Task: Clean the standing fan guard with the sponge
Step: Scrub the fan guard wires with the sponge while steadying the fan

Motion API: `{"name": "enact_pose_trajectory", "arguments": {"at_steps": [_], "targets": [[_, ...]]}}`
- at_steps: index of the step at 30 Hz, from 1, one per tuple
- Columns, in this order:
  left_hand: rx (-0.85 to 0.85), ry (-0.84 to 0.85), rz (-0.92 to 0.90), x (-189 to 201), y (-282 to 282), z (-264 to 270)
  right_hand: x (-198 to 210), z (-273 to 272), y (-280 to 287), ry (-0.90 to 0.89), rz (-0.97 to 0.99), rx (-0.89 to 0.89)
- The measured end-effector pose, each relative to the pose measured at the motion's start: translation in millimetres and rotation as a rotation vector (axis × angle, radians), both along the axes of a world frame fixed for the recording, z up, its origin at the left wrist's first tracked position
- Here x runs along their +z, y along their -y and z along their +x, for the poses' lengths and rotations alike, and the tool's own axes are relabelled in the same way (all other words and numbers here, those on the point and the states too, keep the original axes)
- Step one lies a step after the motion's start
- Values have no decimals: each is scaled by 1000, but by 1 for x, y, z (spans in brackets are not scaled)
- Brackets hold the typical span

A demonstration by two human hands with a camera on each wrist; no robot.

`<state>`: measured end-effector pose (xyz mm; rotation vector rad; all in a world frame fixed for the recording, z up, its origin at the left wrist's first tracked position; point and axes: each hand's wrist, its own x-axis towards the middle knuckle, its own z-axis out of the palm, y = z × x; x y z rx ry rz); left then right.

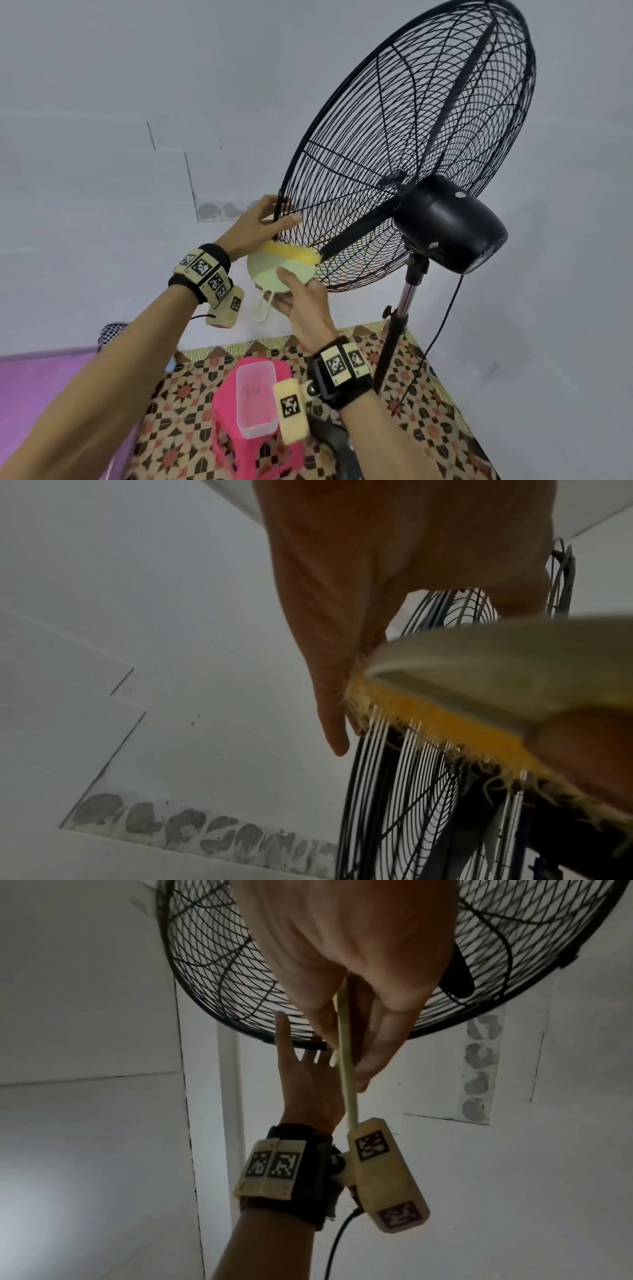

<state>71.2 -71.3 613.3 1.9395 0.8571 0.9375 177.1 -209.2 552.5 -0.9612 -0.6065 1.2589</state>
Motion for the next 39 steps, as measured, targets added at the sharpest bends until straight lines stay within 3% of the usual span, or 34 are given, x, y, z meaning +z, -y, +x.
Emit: {"name": "enact_pose_trajectory", "arguments": {"at_steps": [8, 14, 21, 26, 33, 37, 39], "targets": [[-72, -214, 27, 23, -12, -7, -12, -13, 11, -138, 58, -382], [-70, -167, 16, 18, -7, -9, -3, -24, -3, 6, -5, -262], [-54, -160, 14, 16, -8, -8, -17, 0, 15, -47, 62, -478], [-52, -142, 22, 12, -8, -6, -8, -9, 5, 186, 8, -286], [-31, -153, 13, 14, -4, -7, -29, -4, 8, 128, 9, -596], [-31, -120, 31, 11, -2, -6, -27, -14, 7, 300, 69, -369], [-35, -118, 32, 11, -1, -4, -21, -10, 0, 358, 64, -416]]}}
